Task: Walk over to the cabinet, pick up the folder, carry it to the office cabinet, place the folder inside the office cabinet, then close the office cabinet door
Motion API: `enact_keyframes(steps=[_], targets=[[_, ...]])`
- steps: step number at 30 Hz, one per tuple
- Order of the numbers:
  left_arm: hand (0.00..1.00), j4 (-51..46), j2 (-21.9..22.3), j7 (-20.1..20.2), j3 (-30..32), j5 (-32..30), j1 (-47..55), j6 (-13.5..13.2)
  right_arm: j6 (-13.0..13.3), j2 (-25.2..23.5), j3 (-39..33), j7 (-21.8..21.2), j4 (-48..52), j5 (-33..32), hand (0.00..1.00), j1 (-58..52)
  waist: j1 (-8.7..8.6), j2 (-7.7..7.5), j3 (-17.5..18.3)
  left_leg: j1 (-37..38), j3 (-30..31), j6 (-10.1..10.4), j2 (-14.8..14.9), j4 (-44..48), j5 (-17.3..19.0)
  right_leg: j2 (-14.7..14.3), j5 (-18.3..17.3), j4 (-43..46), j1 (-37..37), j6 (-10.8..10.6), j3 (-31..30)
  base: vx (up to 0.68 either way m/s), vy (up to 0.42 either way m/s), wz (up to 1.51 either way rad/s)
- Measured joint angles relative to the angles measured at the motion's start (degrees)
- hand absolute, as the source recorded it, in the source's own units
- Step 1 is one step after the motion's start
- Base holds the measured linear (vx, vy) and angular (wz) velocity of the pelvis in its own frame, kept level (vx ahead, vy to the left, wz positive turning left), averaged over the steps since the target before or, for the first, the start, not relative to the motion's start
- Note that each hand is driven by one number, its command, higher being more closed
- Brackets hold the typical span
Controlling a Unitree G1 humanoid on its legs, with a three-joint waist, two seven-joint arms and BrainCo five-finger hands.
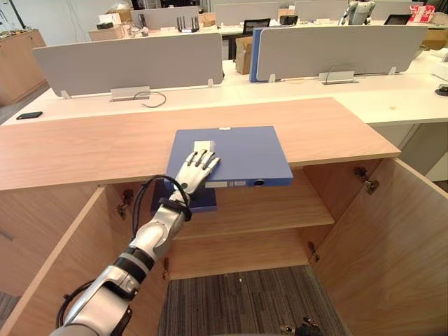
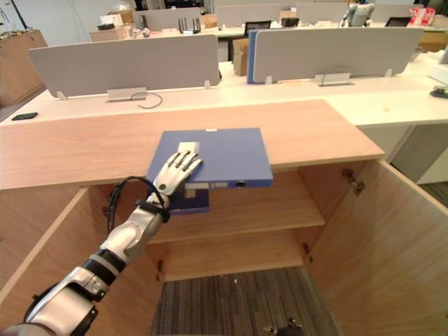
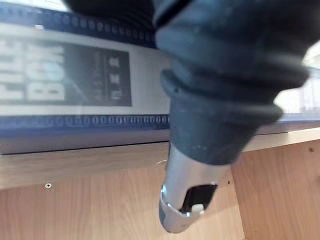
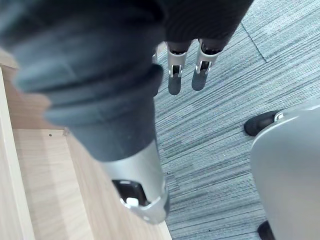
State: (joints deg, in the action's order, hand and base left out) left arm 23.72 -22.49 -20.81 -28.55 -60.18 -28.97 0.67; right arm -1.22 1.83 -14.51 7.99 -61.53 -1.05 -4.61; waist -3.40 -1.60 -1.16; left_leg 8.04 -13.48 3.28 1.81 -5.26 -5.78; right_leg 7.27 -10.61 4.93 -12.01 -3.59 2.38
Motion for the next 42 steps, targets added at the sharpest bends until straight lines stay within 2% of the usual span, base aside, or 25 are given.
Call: enact_keyframes(steps=[1, 2, 10, 17, 20, 24, 26, 27, 28, 29, 32, 37, 39, 42], targets=[[0.00, 0.6, 0.0, 0.0, 0.0, 0.0, -0.2, 0.0, 0.0, 0.1, 0.0, 0.0, -0.1, 0.0, 0.00, 0.0, -0.08, -0.04, 0.0, 0.0, 0.0, 0.0, 0.0, 0.0, 0.0, 0.0, 0.0, 0.0, 0.0, 0.0, 0.0, 0.00, 0.000, 0.00], [1.00, 0.8, 0.0, 0.0, 0.1, 0.0, -0.2, 0.0, 0.0, 0.1, -0.1, 0.0, -0.1, 0.0, 0.00, 0.0, -0.12, -0.04, -0.1, 0.0, 0.0, 0.0, 0.0, 0.0, 0.0, 0.0, 0.0, 0.0, 0.0, 0.0, 0.0, 0.00, 0.000, 0.00], [1.00, 5.3, 2.4, -0.8, 3.1, 0.2, -3.5, 1.6, 0.1, 0.2, -0.7, 0.1, -0.7, 0.0, 0.00, 0.1, -0.43, -0.16, -0.4, 0.2, -0.3, 0.2, 0.4, 0.0, 0.1, -0.4, 0.0, 0.0, 0.0, 0.0, -0.4, 0.00, 0.000, -0.01], [1.00, 5.9, 4.1, -2.6, 6.0, 0.2, -3.6, 1.9, 0.2, 0.4, -1.4, 0.2, -1.1, 0.0, 0.00, 0.0, -0.56, -0.24, -1.8, 1.3, -0.9, 0.5, 0.5, 0.0, 0.6, -0.6, 0.1, -0.5, -1.1, 0.1, -1.0, -0.01, -0.001, -0.05], [1.00, 1.8, 4.3, -2.6, 6.5, 1.4, -2.0, 2.6, 0.2, 0.4, -1.3, 0.4, -1.1, 0.0, 0.00, -0.1, -0.52, -0.16, -2.0, 1.2, -0.9, 0.6, 0.5, 0.0, 0.7, -0.6, 0.1, -0.6, -1.1, 0.1, -1.0, 0.00, 0.000, 0.00], [1.00, -11.6, 4.6, -2.4, 6.8, 5.5, 5.9, 2.5, 0.0, 0.3, -1.3, 0.5, -1.1, 0.0, 0.00, -0.4, -0.35, -0.20, -2.0, 1.1, -0.8, 0.6, 0.5, 0.3, 0.8, -0.5, 0.1, -0.7, -1.1, 0.2, -0.9, 0.00, 0.000, 0.00], [1.00, -23.7, 6.6, -2.3, 6.8, 12.6, 13.0, 0.5, -0.2, 0.5, -1.3, 0.8, -1.0, 0.0, 0.00, -1.5, 0.31, -0.18, -2.0, 1.1, -0.7, 0.6, 0.5, 0.3, 0.8, -0.4, 0.0, -0.4, -1.1, 0.2, -1.1, 0.00, 0.000, 0.00], [1.00, -26.5, 7.1, -2.2, 6.8, 14.2, 14.7, -0.3, -0.2, 0.5, -1.3, 1.0, -1.0, 0.0, 0.00, -1.7, 0.60, -0.18, -2.0, 1.1, -0.7, 0.6, 0.5, 0.3, 0.8, -0.4, 0.0, -0.4, -1.0, 0.2, -1.1, 0.00, 0.000, 0.00], [1.00, -33.2, 8.7, -0.9, 6.6, 21.1, 18.9, -2.9, -0.4, 0.5, -1.3, 1.2, -1.0, 0.0, 0.00, -2.0, 1.04, -0.17, -2.0, 1.1, -0.7, 0.6, 0.5, 0.3, 0.8, -0.5, 0.0, -0.2, -1.0, 0.2, -1.2, 0.00, 0.000, 0.00], [1.00, -35.5, 9.0, -0.2, 6.4, 23.9, 20.3, -3.9, -0.4, 0.5, -1.3, 1.2, -1.0, 0.0, 0.00, -2.0, 1.13, -0.17, -2.0, 1.1, -0.7, 0.5, 0.6, 0.3, 0.8, -0.5, 0.0, -0.1, -1.0, 0.2, -1.2, -0.03, 0.002, -0.02], [1.00, -43.9, 9.7, 4.8, 6.4, 42.1, 26.9, -8.6, -0.5, 0.6, -0.5, 1.2, 0.4, -0.2, 0.00, -3.0, 1.64, 0.03, -1.7, 1.3, -1.1, 0.4, 0.7, 0.4, 1.1, -0.5, -0.1, 0.4, -0.7, 0.2, -1.8, -0.08, 0.006, -0.07], [1.00, -46.5, 11.9, 10.4, 8.5, 66.1, 37.1, -9.8, -0.2, 0.9, 2.4, 1.1, 4.2, -2.5, 0.00, -6.0, 2.64, 0.13, -0.6, 1.0, -1.6, 0.0, 0.8, 0.4, 1.4, -0.5, -0.4, 1.7, 0.7, 0.0, -2.8, -0.07, 0.002, -0.08], [1.00, -47.1, 13.2, 11.1, 11.0, 70.7, 40.8, -9.8, -0.3, 1.1, 4.8, 1.2, 7.7, -2.5, 0.00, -7.9, 2.72, 0.09, -0.4, 1.0, -1.6, -0.1, 0.9, 0.4, 1.4, -0.5, -0.5, 2.0, 0.8, -0.1, -2.8, -0.05, -0.007, -0.01], [1.00, -49.0, 15.8, 11.3, 15.5, 77.6, 46.0, -9.5, -0.5, 0.7, 9.7, 1.3, 20.5, -2.5, 0.00, -11.5, 2.93, 0.05, -0.1, 0.7, -1.5, -0.1, 1.1, 0.4, 1.2, -0.7, -0.5, 2.3, 1.1, -0.1, -2.7, -0.04, -0.014, 0.01]])
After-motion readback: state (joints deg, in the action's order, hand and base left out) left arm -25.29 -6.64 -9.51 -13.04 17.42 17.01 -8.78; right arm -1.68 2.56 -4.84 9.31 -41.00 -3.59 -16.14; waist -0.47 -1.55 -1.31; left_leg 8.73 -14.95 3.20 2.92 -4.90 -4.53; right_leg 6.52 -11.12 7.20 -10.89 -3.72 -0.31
